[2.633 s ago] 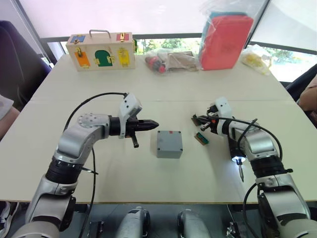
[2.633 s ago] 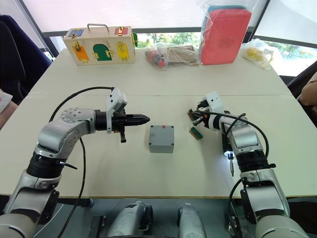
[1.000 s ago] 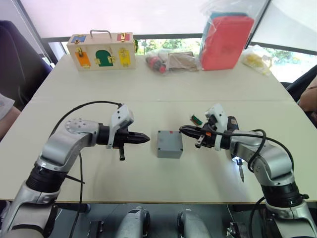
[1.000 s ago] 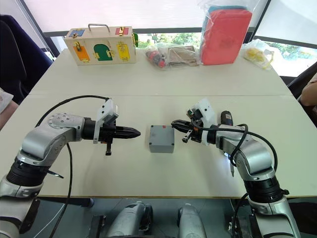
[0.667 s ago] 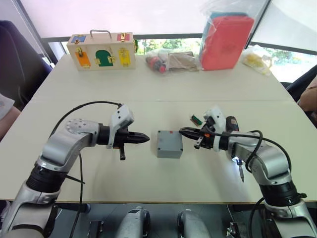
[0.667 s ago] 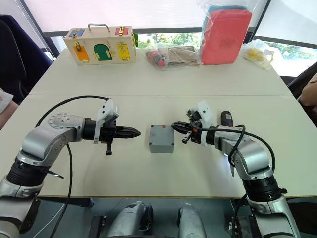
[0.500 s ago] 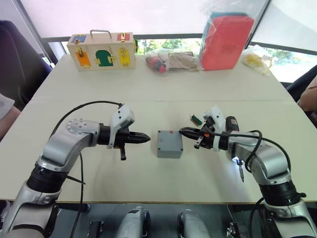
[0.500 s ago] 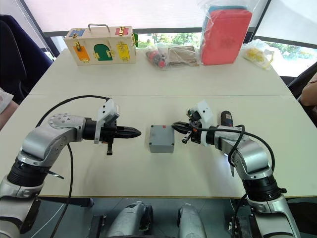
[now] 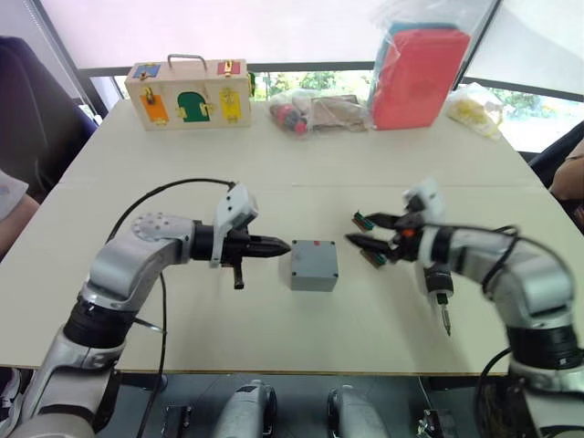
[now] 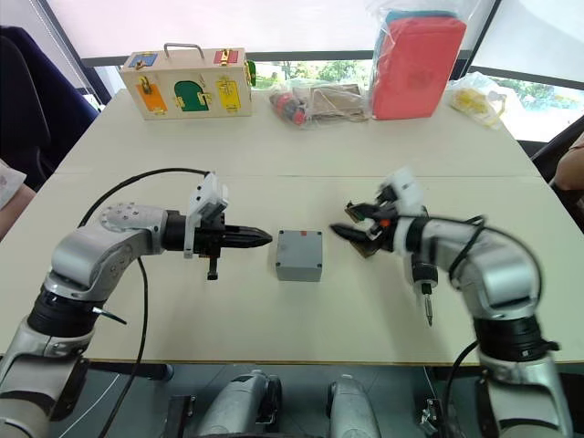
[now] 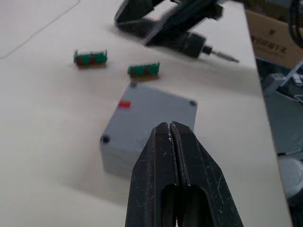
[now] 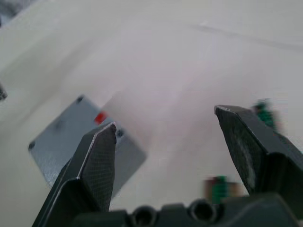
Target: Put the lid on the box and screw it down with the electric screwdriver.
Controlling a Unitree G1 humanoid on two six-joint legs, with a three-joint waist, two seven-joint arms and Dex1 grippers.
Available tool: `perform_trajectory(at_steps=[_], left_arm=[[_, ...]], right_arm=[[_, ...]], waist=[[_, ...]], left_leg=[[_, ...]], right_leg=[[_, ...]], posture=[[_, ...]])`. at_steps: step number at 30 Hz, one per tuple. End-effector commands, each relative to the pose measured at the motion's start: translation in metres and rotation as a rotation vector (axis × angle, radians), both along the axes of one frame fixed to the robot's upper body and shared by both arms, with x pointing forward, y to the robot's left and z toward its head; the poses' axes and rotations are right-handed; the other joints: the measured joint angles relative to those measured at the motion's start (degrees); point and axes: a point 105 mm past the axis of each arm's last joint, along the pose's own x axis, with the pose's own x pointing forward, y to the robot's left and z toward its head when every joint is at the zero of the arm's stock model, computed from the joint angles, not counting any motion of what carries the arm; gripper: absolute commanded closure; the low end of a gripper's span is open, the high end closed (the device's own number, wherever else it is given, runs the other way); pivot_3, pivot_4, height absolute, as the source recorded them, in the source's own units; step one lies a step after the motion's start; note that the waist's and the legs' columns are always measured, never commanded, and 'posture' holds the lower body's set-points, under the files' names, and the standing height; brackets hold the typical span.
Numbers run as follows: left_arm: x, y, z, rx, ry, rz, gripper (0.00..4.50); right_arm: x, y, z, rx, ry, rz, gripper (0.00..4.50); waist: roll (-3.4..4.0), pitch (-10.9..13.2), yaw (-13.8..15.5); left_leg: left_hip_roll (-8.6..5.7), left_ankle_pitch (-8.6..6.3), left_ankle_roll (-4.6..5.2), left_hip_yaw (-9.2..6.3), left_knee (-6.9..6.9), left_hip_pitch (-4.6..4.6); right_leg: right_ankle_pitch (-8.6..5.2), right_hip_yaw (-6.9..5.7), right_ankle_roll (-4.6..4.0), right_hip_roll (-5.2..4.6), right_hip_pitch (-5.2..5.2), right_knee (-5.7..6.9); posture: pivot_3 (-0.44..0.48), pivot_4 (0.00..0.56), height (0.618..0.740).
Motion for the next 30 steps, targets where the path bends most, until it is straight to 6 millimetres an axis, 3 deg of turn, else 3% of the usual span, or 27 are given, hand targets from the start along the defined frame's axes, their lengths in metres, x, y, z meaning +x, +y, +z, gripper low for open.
perform_trajectory(at_steps=[1,4,8,12,16,20,30], left_arm=[[-0.004,-0.011,0.017,-0.007,-0.103,-0.106,4.5],[-0.007,-0.019,0.018,0.012,-0.148,-0.168,4.5],[-0.011,-0.023,0.01,0.066,-0.203,-0.232,4.5],[-0.014,-0.028,0.006,0.047,-0.211,-0.263,4.5],[-0.014,-0.035,0.003,0.022,-0.219,-0.264,4.5],[-0.017,-0.039,-0.003,0.008,-0.209,-0.265,4.5],[-0.011,-0.039,-0.013,0.006,-0.208,-0.18,4.5]], right_arm=[[0.002,-0.04,0.037,0.028,0.158,-0.227,0.7],[-0.001,-0.056,0.039,-0.049,0.26,-0.278,0.03],[-0.01,-0.076,0.025,-0.148,0.415,-0.316,0.03],[-0.028,-0.081,0.008,-0.199,0.587,-0.291,0.03],[-0.031,-0.095,-0.009,-0.252,0.659,-0.371,0.03],[-0.035,-0.097,-0.022,-0.279,0.725,-0.377,0.03],[-0.023,-0.076,-0.054,-0.318,0.823,-0.332,0.03]], waist=[[0.03,0.0,-0.1],[0.03,0.0,0.0],[0.04,0.0,-0.1],[0.05,0.0,-0.1],[0.04,0.0,-0.1],[0.04,0.0,-0.1],[0.04,0.0,0.0]], left_leg=[[0.0,0.0,-0.01,0.01,-0.02,0.01],[0.05,0.01,-0.02,-0.02,-0.18,0.02],[0.0,-0.02,0.03,0.12,-0.18,0.0],[-0.03,-0.21,0.35,0.22,-0.09,0.01],[0.01,-0.22,0.37,0.23,-0.08,0.01],[0.01,-0.22,0.37,0.23,-0.09,0.0],[0.01,-0.22,0.37,0.23,-0.07,-0.01]], right_leg=[[0.0,0.02,0.0,0.01,-0.05,0.0],[-0.07,0.0,-0.12,0.02,-0.07,-0.02],[-0.09,0.05,-0.17,-0.07,-0.09,-0.06],[-0.09,0.07,-0.16,-0.21,-0.14,-0.09],[-0.09,0.14,-0.16,-0.25,-0.15,-0.1],[-0.09,0.15,-0.16,-0.25,-0.17,-0.1],[-0.08,0.14,-0.15,-0.18,-0.18,-0.08]], posture=[[0.0,0.15,0.74],[0.0,0.15,0.74],[0.0,0.15,0.74],[0.0,0.15,0.74],[0.0,0.15,0.74],[0.0,0.15,0.74],[0.0,0.15,0.74]])
